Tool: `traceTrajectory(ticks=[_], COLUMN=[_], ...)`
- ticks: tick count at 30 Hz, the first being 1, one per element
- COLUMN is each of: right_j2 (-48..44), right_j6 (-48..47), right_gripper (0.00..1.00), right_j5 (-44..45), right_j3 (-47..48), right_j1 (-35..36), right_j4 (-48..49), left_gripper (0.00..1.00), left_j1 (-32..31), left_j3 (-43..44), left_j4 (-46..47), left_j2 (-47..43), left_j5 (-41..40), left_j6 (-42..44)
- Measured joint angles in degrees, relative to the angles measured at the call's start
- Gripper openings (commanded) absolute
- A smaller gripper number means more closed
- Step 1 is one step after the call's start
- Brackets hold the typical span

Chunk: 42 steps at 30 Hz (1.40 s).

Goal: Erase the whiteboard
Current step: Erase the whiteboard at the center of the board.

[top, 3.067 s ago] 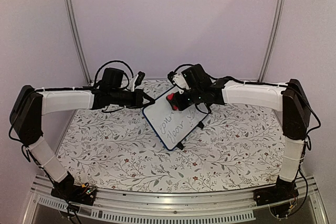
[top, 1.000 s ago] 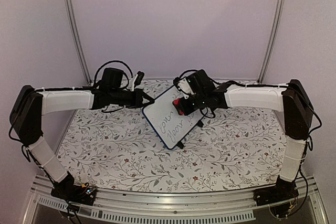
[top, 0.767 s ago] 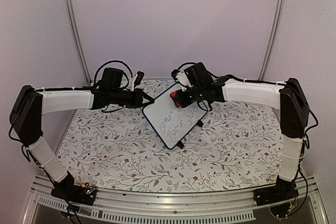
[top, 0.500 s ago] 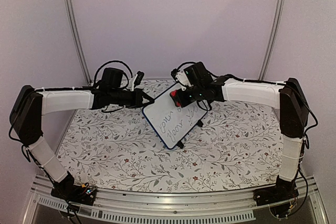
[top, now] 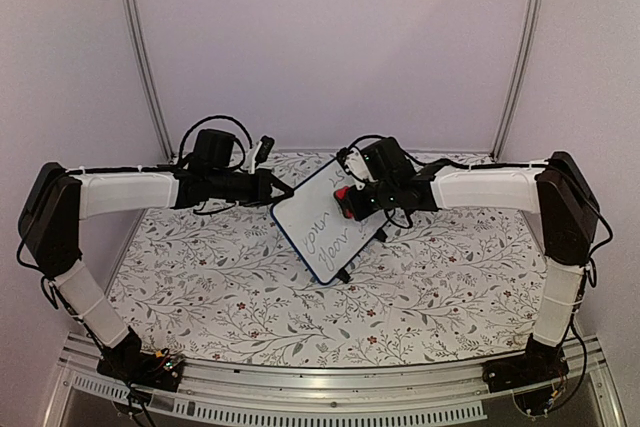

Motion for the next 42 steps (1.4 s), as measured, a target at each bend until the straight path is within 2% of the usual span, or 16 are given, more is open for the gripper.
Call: traceTrajectory(ticks=[6,18,23,34,42], right_j2=[0.1,4.3,4.4,1.4,1.2], right_j6=[0.1,-0.9,-1.0,-0.5,-0.3], right_gripper=[0.05,0.05,0.05,0.05,0.05], right_j5=[-0.1,-0.2,-0.2,-0.6,-1.0], right_j3=[1.6,12.3,11.9,1.7,2.1], right_j1=[-0.2,-0.8,-0.9,-1.8,-2.1], right_j4=[-1.9,-6.0,-5.5,0.8,0.3], left_gripper=[0.0,0.0,0.0,0.0,0.0], left_j1=[0.0,0.0,0.0,0.0,0.0], left_j3=[0.0,0.0,0.0,-0.1,-0.1], left_j4=[0.0,0.0,0.0,0.0,0.0], left_j2=[0.0,-0.1,-0.1,-0.1,-0.1], left_j5=[0.1,-0.2,-0.3,-0.5,-0.5], left_j6=[0.0,-0.2,-0.2,-0.2,-0.2])
